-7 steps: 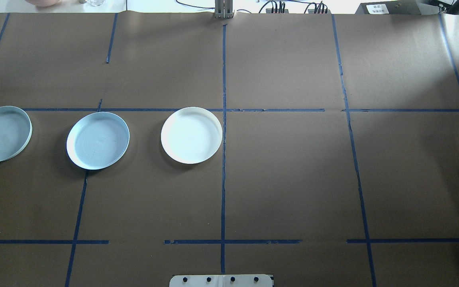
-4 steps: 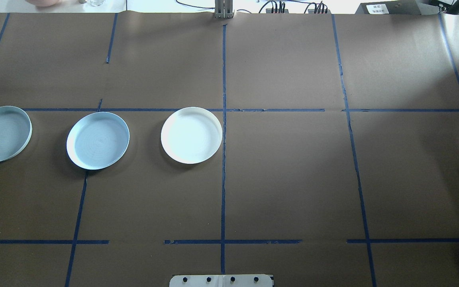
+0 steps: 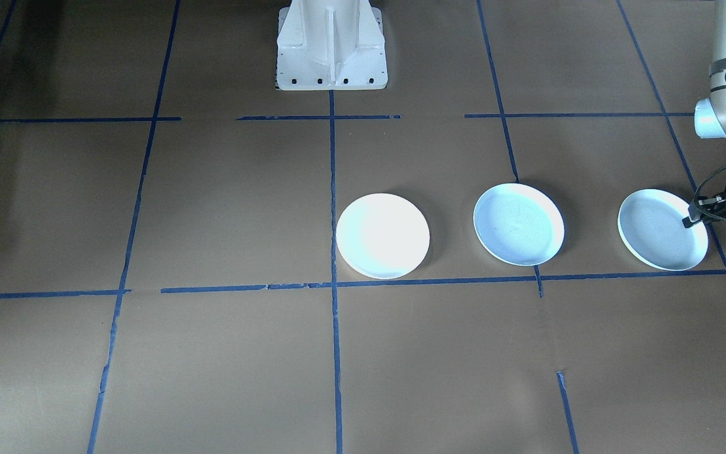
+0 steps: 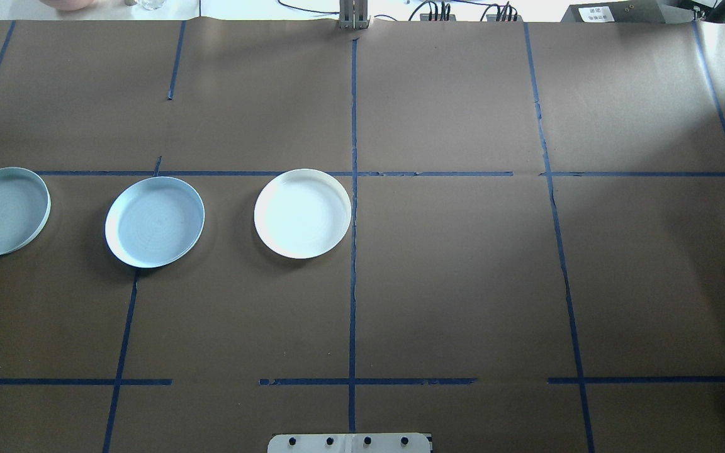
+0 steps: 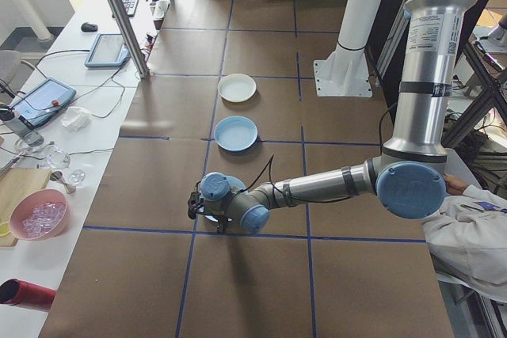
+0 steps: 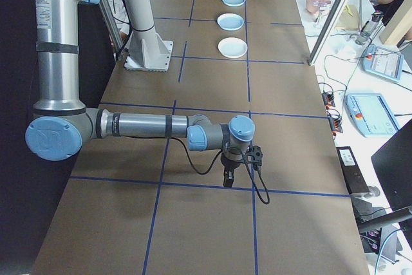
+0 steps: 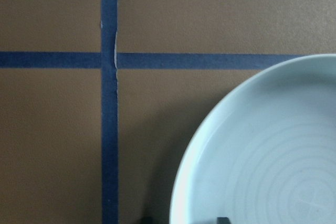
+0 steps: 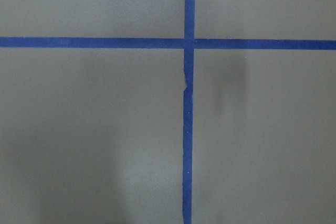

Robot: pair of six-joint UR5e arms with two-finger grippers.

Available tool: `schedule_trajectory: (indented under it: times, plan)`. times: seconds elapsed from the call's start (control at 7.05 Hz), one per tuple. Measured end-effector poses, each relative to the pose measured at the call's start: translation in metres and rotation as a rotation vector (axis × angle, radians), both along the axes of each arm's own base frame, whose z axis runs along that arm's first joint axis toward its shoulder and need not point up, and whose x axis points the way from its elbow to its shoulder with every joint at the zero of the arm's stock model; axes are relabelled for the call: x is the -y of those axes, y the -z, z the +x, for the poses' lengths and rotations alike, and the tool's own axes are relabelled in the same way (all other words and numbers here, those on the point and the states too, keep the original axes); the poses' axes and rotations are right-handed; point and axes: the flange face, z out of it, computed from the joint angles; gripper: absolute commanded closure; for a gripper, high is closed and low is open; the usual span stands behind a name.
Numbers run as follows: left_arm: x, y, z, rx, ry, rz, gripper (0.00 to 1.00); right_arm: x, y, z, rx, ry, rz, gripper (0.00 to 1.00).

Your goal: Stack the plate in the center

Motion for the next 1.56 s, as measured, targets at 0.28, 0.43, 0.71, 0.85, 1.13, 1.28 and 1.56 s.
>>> schedule_trajectory:
  times: [0.28,0.43,0.71,0.85,1.13,1.28,1.56]
  plan:
    - [-0.008,0.001,-0.011,-0.053,-0.003,-0.027,1.0,0.0,0.0,0.0,0.0,0.0,0.0,0.0]
    - [-0.011,0.006,-0.034,-0.114,0.018,-0.046,1.0,0.0,0.0,0.0,0.0,0.0,0.0,0.0]
    - [-0.016,0.031,-0.058,-0.197,0.055,-0.062,1.0,0.0,0.0,0.0,0.0,0.0,0.0,0.0]
    - [-0.019,0.044,-0.059,-0.232,0.061,-0.078,1.0,0.0,0.0,0.0,0.0,0.0,-0.001,0.0]
    - [-0.007,0.087,-0.05,-0.299,0.08,-0.123,1.0,0.0,0.0,0.0,0.0,0.0,-0.001,0.0]
    - [0.004,0.115,-0.033,-0.319,0.082,-0.14,1.0,0.0,0.0,0.0,0.0,0.0,-0.001,0.0]
    - [0.01,0.157,0.036,-0.331,0.065,-0.167,1.0,0.0,0.0,0.0,0.0,0.0,0.0,0.0]
